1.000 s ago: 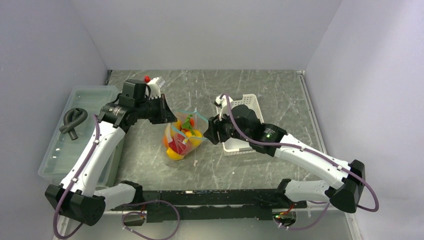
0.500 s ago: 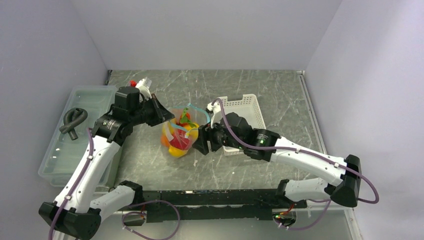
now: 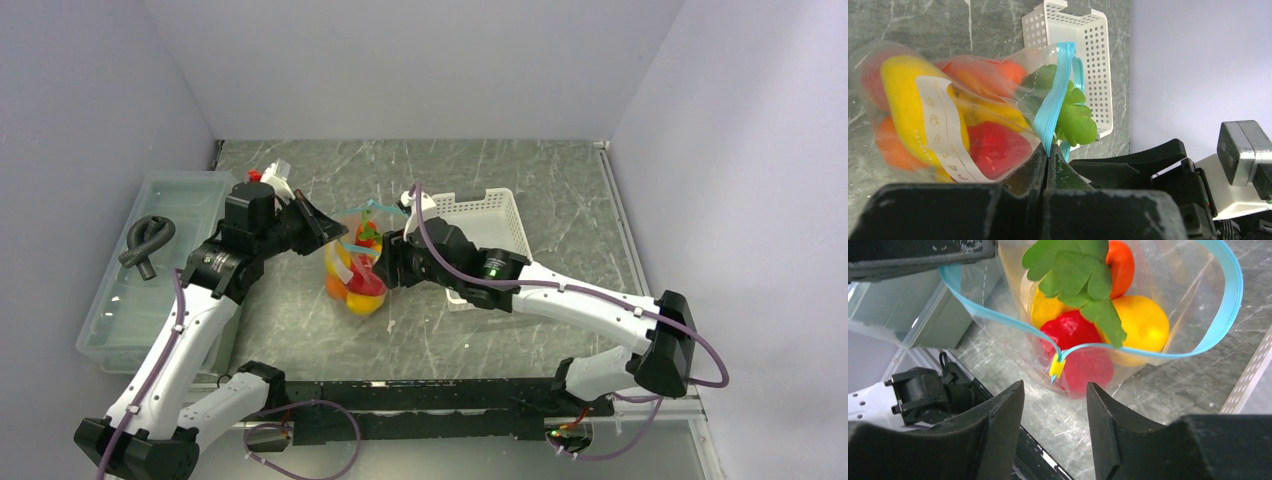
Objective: Place the food in the zip-top bag and seal the zipper
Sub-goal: Zip the zipper food storage bag at the center of the board.
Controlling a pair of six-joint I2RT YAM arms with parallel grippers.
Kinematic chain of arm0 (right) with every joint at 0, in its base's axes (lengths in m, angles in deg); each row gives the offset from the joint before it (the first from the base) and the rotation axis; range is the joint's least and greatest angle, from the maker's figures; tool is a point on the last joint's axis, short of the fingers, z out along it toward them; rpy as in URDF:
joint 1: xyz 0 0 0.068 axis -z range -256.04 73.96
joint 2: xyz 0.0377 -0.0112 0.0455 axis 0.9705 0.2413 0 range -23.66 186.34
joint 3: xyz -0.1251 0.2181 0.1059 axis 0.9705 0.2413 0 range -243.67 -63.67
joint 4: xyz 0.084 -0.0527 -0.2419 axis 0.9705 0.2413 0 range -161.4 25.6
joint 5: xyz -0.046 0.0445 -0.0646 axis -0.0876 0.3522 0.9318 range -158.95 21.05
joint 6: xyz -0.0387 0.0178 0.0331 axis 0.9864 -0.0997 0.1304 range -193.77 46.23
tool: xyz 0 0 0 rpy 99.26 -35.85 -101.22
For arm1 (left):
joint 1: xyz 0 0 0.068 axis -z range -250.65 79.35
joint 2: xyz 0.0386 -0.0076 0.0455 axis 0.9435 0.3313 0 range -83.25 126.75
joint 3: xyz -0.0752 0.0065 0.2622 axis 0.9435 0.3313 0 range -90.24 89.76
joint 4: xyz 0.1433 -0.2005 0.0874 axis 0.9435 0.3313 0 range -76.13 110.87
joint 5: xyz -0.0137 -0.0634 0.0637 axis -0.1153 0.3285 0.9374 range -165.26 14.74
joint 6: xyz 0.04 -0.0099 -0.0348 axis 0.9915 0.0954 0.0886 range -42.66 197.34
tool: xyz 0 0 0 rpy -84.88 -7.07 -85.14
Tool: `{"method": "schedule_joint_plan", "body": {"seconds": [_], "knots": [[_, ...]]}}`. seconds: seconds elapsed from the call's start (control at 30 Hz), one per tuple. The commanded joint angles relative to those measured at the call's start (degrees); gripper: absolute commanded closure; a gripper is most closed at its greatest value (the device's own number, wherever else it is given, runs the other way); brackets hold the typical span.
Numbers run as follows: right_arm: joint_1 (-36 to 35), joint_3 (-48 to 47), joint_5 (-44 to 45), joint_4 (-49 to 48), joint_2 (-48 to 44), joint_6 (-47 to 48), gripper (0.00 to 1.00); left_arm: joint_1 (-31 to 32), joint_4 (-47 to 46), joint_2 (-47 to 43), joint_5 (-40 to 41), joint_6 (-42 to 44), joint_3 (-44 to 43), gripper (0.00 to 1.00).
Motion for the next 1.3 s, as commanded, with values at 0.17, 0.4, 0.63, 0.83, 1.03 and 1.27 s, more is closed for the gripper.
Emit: {"method": "schedule_joint_plan", "body": {"seconds": [0.17,0.4,0.63,0.83,1.03,1.27], "knots": [[-0.3,-4.4,5.9,-3.3,2.2,-0.9,0.62,0.2,-5.5,-1.7,-0.6,-2.1,-0.6,1.00],[-0.3,-6.0,4.7,-3.6,4.7,-1.4,0.63,0.2,-5.2,-1.9,-0.6,-2.1,-0.6,1.00],[-0.3,-7.0,5.7,-3.5,6.1,-1.0,0.69,0.2,-4.9,-2.0,-0.7,-1.8,-0.9,1.00],[-0.3,-7.7,6.5,-2.4,5.0,0.7,1.00,0.2,-3.9,-2.6,-0.1,-1.4,-0.4,1.00],[-0.3,-11.4,4.1,2.8,4.1,6.4,1.00,0.2,-1.6,-3.9,2.9,-0.4,0.3,1.00],[-0.3,-18.5,-0.8,14.0,4.3,15.9,1.00,0.2,1.8,-5.6,7.0,1.8,0.6,0.82]]}}
